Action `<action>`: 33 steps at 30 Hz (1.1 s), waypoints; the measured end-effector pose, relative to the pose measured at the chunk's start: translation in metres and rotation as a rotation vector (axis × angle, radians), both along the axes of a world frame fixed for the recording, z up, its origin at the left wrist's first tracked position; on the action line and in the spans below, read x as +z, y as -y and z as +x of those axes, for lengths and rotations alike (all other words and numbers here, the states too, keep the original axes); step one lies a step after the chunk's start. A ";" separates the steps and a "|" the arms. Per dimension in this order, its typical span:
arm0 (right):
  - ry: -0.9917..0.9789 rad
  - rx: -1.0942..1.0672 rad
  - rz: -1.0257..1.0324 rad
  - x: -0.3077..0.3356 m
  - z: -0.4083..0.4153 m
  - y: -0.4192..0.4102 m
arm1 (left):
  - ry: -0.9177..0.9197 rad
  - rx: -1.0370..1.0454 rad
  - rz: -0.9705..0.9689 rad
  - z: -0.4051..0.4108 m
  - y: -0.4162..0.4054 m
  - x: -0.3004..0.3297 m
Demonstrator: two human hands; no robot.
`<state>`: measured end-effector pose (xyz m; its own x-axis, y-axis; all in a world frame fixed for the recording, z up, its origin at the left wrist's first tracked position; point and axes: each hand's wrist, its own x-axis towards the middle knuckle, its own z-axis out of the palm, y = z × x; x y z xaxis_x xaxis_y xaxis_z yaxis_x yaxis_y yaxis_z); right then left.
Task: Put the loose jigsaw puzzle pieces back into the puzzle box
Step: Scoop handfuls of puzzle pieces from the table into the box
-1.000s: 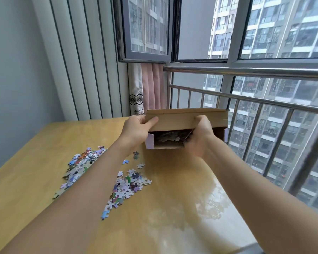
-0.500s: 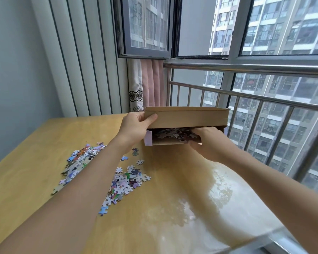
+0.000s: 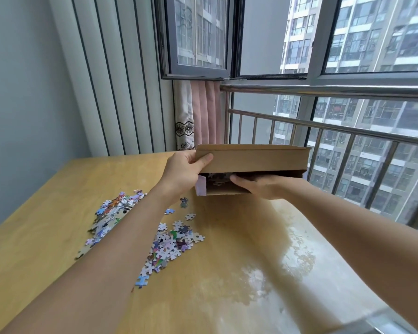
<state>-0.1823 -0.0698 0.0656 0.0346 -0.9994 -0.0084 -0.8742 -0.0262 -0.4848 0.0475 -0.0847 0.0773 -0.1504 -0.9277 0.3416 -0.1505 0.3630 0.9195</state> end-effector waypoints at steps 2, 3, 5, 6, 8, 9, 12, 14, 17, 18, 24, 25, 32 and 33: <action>-0.056 -0.015 -0.025 -0.001 0.000 0.011 | -0.004 -0.006 0.005 0.002 0.001 0.000; -0.078 -0.011 -0.035 -0.002 0.004 0.013 | -0.003 -0.004 0.008 0.002 0.001 -0.001; -0.121 0.050 -0.058 -0.001 0.016 0.012 | -0.009 0.002 0.008 0.003 0.001 -0.001; -0.151 0.116 -0.051 -0.001 0.022 0.010 | -0.011 0.006 0.007 0.003 0.001 -0.001; -0.161 0.247 -0.011 0.001 0.036 0.008 | 0.000 0.011 0.003 0.002 0.000 0.000; -0.128 0.300 0.007 0.002 0.043 0.007 | 0.008 0.010 0.000 0.001 -0.001 0.000; -0.016 0.361 -0.009 0.003 0.059 0.011 | 0.013 -0.003 -0.006 0.000 -0.002 0.001; -0.069 0.322 -0.018 0.000 0.060 0.019 | 0.012 -0.011 -0.010 0.001 -0.003 0.002; -0.172 0.159 0.008 -0.010 0.042 0.029 | 0.037 -0.006 -0.021 0.006 -0.001 0.000; -0.175 0.104 0.008 -0.013 0.034 0.030 | 0.053 0.000 -0.031 0.007 0.000 -0.002; -0.164 0.255 -0.058 -0.019 0.017 -0.023 | 0.175 0.009 -0.008 0.007 0.004 -0.027; -0.179 0.292 -0.077 -0.021 0.021 -0.034 | 0.201 0.001 -0.006 0.004 0.004 -0.034; -0.206 0.490 -0.181 -0.015 0.049 -0.077 | 0.329 -0.144 0.017 0.000 -0.006 -0.063; -0.159 0.518 -0.189 -0.009 0.055 -0.082 | 0.382 -0.196 0.016 0.007 -0.006 -0.059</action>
